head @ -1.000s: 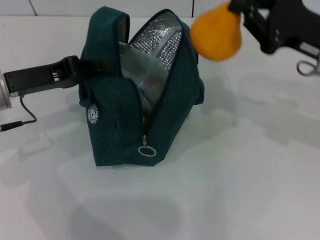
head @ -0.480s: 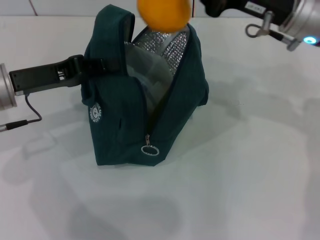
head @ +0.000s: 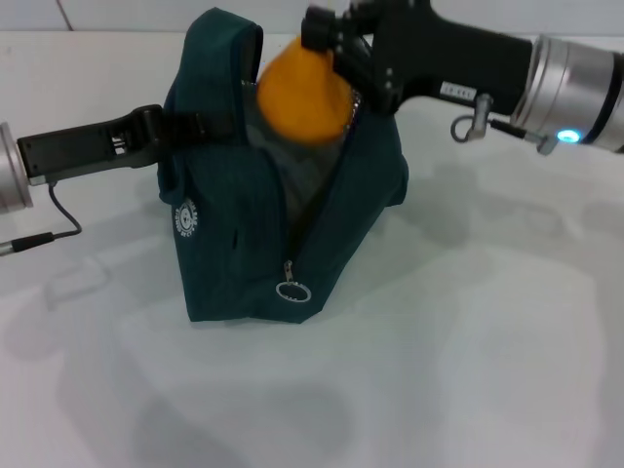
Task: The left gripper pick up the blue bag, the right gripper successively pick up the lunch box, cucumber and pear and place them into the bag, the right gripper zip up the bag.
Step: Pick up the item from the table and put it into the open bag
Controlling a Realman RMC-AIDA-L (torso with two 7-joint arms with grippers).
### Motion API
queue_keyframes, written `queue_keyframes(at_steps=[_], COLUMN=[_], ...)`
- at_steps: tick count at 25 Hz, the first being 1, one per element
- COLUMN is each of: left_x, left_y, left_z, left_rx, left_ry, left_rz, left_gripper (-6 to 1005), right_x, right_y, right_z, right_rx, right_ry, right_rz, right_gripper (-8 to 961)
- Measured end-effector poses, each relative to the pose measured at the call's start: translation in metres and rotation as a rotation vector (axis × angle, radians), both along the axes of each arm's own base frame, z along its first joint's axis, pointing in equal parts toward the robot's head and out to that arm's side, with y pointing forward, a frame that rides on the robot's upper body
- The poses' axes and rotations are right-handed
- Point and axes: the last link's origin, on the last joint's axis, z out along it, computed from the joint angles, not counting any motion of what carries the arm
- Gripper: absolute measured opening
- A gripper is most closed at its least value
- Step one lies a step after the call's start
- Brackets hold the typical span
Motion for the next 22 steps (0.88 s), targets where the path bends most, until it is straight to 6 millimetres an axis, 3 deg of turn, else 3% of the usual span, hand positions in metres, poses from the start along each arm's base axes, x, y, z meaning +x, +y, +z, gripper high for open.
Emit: queue_keyframes(at_steps=[11, 22], left_x=[0.000, -0.002], left_y=[0.000, 0.000], left_z=[0.001, 0.003], left_rx=[0.003, 0.005], left_ry=[0.000, 0.005], left_rz=[0.000, 0.004], left_gripper=[37, 36], right_x=[0.010, 0.024], right_y=[-0.012, -0.013], right_z=[-0.013, -0.012], right_rx=[-0.055, -0.038], right_ry=[-0.049, -0.044], right_rz=[0.000, -0.057], right_gripper=[39, 77])
